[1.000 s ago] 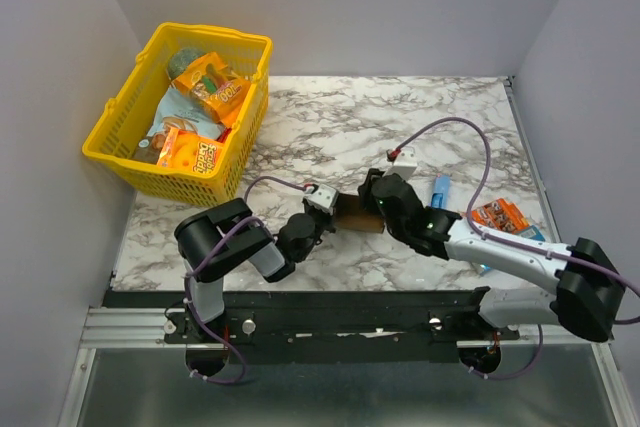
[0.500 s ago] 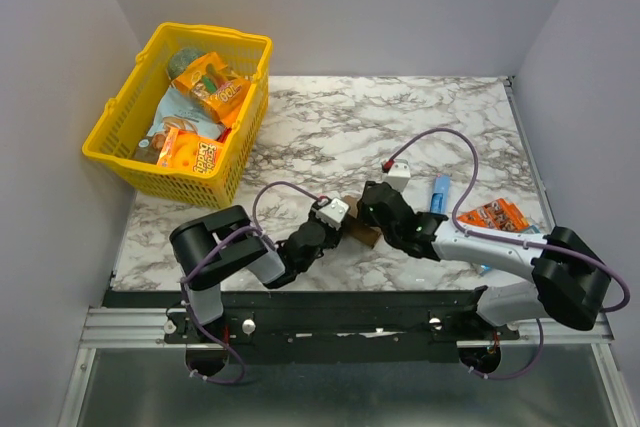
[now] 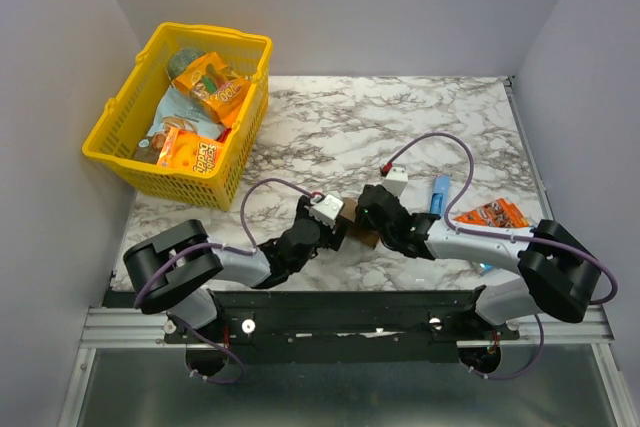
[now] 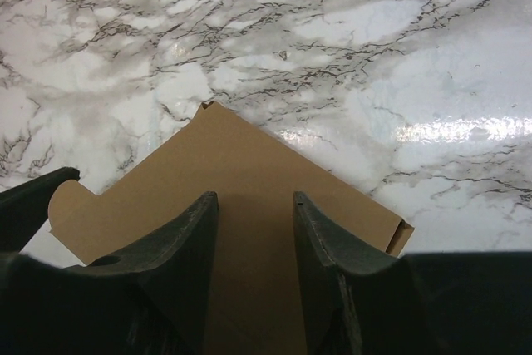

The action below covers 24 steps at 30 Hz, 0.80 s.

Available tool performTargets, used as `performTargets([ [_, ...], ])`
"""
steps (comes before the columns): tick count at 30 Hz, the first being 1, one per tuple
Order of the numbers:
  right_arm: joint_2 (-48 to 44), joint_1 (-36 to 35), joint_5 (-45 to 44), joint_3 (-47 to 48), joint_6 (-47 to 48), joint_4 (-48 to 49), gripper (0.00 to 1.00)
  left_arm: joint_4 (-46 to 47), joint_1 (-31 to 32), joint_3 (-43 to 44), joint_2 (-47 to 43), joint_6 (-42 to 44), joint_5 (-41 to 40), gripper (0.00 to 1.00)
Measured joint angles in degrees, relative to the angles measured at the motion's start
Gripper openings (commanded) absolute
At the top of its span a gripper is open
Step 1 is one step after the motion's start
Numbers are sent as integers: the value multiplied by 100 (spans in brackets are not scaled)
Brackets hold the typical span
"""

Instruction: Fold the paper box

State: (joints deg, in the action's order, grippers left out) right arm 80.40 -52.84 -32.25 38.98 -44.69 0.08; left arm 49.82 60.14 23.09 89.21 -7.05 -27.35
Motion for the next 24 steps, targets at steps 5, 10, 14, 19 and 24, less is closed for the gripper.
performTargets([
  [5,33,0,-7,-22,-105,28,48,-455,0,-391,-651,-229,52,89],
  [10,107,0,-11,-22,-140,46,48,-1196,0,-658,-1694,-509,466,88],
  [14,214,-2,-9,-22,-138,70,48,-1923,-52,-682,-2771,-758,1010,88],
  [19,367,-2,-57,-7,-101,79,47,-2767,-730,-52,-3171,-1263,1845,89],
  [24,435,-2,-142,35,-87,70,47,-2940,-1687,822,-2197,-1786,2977,68],
])
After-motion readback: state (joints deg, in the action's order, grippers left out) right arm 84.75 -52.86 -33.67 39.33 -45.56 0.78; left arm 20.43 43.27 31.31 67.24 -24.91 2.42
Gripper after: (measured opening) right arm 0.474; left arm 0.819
